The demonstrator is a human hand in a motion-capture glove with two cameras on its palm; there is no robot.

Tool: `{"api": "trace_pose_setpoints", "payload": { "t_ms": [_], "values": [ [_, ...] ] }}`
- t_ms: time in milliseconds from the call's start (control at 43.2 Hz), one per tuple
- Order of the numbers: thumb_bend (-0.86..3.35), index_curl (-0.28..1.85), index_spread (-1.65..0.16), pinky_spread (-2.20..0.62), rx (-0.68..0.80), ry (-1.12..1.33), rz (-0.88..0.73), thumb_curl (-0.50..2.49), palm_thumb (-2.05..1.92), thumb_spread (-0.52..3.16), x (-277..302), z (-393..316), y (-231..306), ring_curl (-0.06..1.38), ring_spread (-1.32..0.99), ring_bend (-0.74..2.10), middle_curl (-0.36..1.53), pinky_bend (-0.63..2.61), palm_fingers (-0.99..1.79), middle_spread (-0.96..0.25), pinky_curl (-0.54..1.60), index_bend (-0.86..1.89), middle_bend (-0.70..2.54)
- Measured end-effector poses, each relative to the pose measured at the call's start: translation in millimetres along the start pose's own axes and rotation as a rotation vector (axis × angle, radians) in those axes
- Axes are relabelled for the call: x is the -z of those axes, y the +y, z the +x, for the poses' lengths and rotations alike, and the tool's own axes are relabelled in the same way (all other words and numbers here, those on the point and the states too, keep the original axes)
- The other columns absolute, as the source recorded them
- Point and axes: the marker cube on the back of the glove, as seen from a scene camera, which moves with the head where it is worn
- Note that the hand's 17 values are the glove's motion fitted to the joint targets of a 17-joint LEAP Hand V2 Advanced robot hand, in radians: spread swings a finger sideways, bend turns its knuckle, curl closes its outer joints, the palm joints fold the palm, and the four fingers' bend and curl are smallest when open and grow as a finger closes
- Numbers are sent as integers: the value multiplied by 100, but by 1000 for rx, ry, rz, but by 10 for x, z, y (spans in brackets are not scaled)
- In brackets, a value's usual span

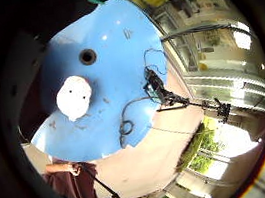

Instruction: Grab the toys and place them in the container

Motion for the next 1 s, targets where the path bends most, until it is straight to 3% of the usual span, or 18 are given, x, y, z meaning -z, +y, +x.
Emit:
{"api": "trace_pose_setpoints", "payload": {
  "t_ms": [278, 532, 579, 602, 671, 995],
  "values": [
    [0, 12, -23, 4, 98, -81, -75, 38, 3, 126, -919, 263, -37, 31, 1, 36, 24, 92, -28, 2, 34, 6, 11],
    [2, 10, -24, 4, 29, -43, -287, 38, 12, 127, -2177, 114, -301, 35, 5, 51, 19, 113, -18, 6, 39, 4, 7],
    [9, 10, -24, -1, 38, -66, -269, 40, 24, 131, -2315, 72, -307, 40, 3, 70, 18, 117, 0, 7, 40, 5, 8],
    [16, 8, -24, -16, 42, -75, -246, 42, 35, 137, -2358, 49, -309, 46, -7, 92, 17, 130, 37, 7, 43, 4, 8],
    [27, 8, -22, -29, 51, -88, -171, 48, 54, 141, -2417, 8, -301, 42, -16, 100, 17, 129, 60, 4, 37, 12, 19],
    [56, 23, -19, -46, 32, -219, 140, 78, 105, 124, -2449, -50, -379, 55, -30, 119, 36, 94, 133, -13, 34, 51, 61]
  ]
}}
